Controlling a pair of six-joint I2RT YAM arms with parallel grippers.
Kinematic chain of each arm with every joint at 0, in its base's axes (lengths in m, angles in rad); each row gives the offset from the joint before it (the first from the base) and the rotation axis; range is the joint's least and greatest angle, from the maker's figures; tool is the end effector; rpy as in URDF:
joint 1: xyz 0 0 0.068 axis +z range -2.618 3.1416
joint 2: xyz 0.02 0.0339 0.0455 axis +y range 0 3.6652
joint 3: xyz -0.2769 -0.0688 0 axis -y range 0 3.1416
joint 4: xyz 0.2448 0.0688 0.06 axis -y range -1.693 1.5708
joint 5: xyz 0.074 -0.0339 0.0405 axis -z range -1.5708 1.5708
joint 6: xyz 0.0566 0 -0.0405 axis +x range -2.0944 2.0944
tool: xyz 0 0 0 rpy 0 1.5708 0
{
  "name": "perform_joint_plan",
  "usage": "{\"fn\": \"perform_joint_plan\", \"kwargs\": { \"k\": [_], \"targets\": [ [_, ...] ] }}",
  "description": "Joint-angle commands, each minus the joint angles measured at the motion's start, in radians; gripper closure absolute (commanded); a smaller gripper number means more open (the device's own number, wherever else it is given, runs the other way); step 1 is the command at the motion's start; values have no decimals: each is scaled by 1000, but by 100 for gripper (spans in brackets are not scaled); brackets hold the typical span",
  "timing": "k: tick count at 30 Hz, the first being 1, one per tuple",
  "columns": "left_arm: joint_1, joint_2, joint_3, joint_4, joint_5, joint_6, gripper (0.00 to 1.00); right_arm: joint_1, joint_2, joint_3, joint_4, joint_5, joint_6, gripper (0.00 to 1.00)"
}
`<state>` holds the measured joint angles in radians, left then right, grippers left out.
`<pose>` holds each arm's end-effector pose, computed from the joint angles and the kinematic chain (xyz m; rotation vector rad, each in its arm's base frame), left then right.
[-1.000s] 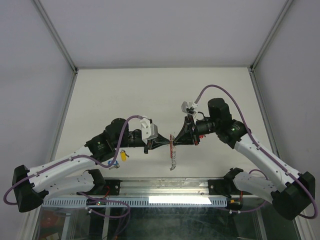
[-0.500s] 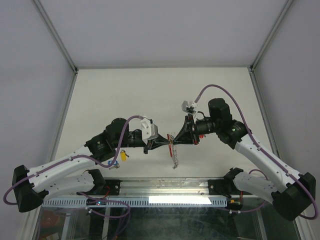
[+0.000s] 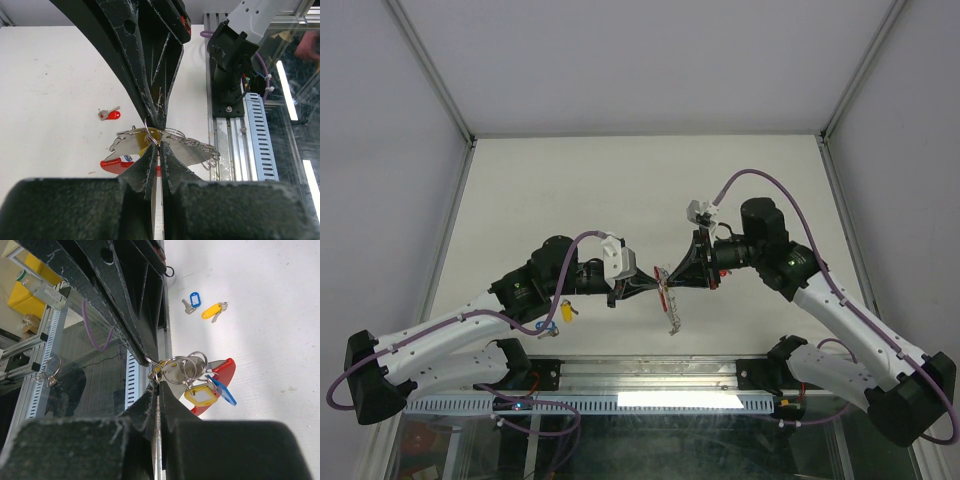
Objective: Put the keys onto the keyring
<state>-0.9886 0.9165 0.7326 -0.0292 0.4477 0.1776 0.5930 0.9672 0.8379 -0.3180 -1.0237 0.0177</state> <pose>0.1034 -0.2017 0.3210 1.2951 1.3497 -0.9704 0.1443 0.1555 0.3247 -1.2088 1.6665 1.4072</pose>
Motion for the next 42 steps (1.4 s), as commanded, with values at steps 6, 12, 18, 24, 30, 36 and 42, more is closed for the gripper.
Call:
{"fn": "perform_joint_plan", "kwargs": {
  "k": [6,12,18,24,30,36,42],
  "targets": [
    [-10,7,41,15,35,22,100,-8,-47,64,86,35,31,100],
    [-10,13,42,8,37,22,100,-11,-65,55,113,53,49,100],
    [-10,22,49,3,39,23,100,-12,-83,38,160,76,84,100],
    [-10,31,50,2,39,24,100,-13,-100,19,200,94,116,100],
    [-9,36,53,3,31,22,100,-12,-117,-3,246,114,144,100],
    [-10,42,57,17,25,12,100,-13,-137,-42,278,132,165,100],
    [-9,37,53,21,-3,7,100,-13,-158,-54,270,138,151,100]
  ]
}}
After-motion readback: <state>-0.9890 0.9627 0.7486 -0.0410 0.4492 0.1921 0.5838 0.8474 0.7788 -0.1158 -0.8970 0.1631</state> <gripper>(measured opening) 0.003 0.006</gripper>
